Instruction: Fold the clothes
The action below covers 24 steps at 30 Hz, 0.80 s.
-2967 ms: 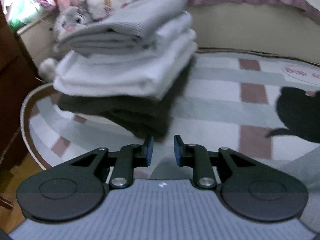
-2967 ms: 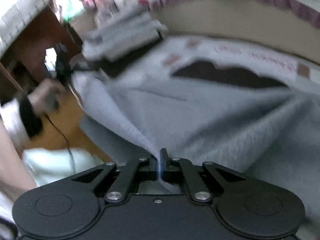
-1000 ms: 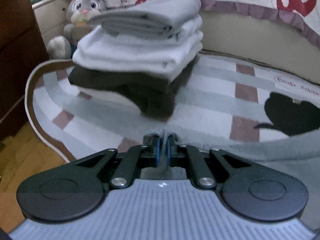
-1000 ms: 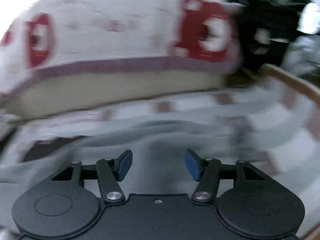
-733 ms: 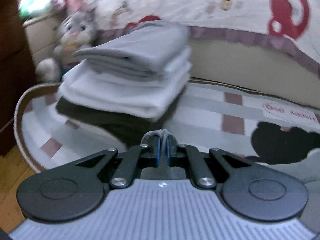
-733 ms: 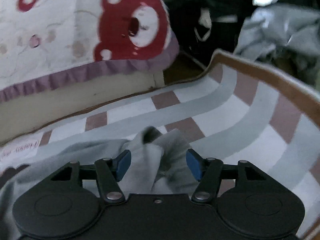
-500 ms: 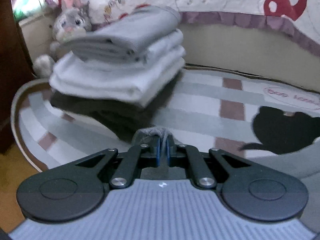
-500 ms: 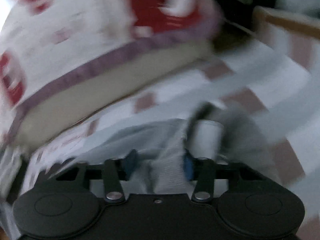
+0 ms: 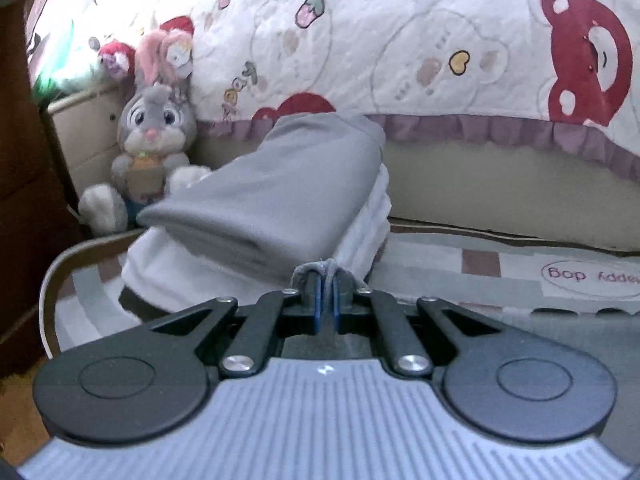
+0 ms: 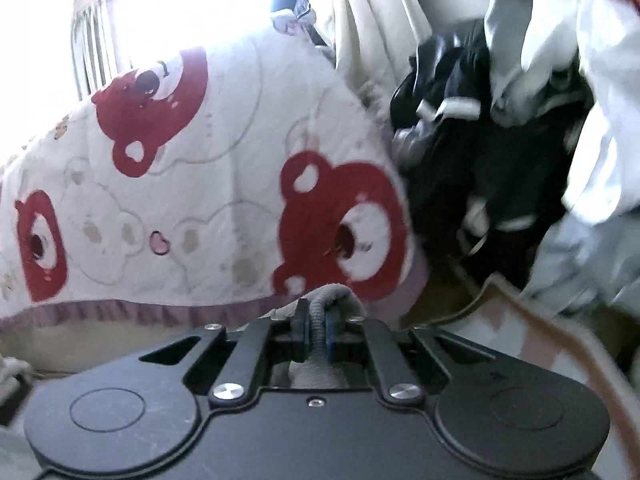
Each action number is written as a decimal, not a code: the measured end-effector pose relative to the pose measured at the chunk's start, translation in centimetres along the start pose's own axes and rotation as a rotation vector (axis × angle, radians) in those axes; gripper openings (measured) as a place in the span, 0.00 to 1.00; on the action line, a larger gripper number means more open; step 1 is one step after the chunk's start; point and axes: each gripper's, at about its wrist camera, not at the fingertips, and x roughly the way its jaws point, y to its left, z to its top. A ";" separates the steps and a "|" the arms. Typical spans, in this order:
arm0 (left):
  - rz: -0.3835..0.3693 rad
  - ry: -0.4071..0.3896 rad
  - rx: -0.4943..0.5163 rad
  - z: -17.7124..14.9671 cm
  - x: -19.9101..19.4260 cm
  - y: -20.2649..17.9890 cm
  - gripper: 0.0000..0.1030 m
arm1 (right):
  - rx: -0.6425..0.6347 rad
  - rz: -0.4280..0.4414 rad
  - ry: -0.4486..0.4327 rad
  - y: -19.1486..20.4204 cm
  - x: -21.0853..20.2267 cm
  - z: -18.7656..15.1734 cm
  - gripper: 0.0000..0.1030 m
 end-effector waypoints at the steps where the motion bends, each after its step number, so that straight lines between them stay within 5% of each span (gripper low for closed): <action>1: -0.001 0.000 0.016 0.3 0.5 -0.3 0.04 | -0.014 -0.010 0.007 -0.1 0.0 0.5 0.08; 6: -0.001 -0.014 0.078 2.9 2.9 -2.2 0.04 | -0.032 -0.072 0.023 -0.8 0.9 1.4 0.07; 14: 0.053 -0.067 0.094 12.8 9.9 -6.3 0.04 | 0.027 -0.169 -0.031 -3.4 7.1 5.6 0.07; 21: 0.152 -0.052 0.134 12.4 18.2 -12.2 0.04 | -0.028 -0.268 0.057 -1.8 16.8 3.8 0.07; 24: 0.082 0.004 0.122 11.5 19.1 -12.9 0.12 | 0.014 -0.322 0.158 -1.8 20.1 1.5 0.08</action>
